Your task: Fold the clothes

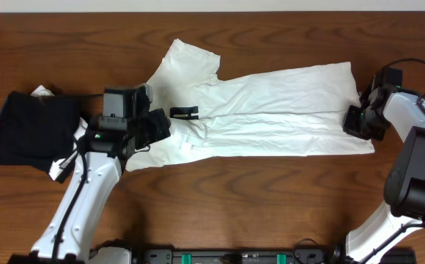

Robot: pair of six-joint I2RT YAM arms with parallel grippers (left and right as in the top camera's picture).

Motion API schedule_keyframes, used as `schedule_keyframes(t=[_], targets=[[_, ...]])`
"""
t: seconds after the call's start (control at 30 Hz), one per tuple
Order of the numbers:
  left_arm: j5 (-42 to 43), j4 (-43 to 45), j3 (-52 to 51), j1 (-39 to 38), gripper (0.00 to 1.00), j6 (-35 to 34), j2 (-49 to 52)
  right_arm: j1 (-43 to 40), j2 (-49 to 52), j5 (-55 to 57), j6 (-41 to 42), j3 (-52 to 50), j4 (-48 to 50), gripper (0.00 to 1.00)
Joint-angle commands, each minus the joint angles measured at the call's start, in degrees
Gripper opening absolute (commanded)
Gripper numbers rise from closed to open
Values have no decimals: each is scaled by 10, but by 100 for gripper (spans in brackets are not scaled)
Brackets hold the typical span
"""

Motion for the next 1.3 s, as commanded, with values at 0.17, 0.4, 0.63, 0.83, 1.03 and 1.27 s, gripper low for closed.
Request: schedule_keyframes(t=[0.17,0.4,0.63,0.83,1.03,1.27], targets=[[-24,73,0,-1,6,-7,42,5,28,2,-5,-11,-9,11],[0,134,0,-1,6,-44,42,5,29,2,-5,-11,-8,11],[4,170,0,-1,6,-44,41,5,28,2,-5,-11,-8,11],[4,247,0,-1,6,-63,41,5,28,2,-5,-11,-8,11],[4,179,0,-1,6,-68,42,5,28,2,-5,-11,-8,11],[-6,-1,-2,-1,6,-17,59,5,28,2,-5,-11,-6,11]])
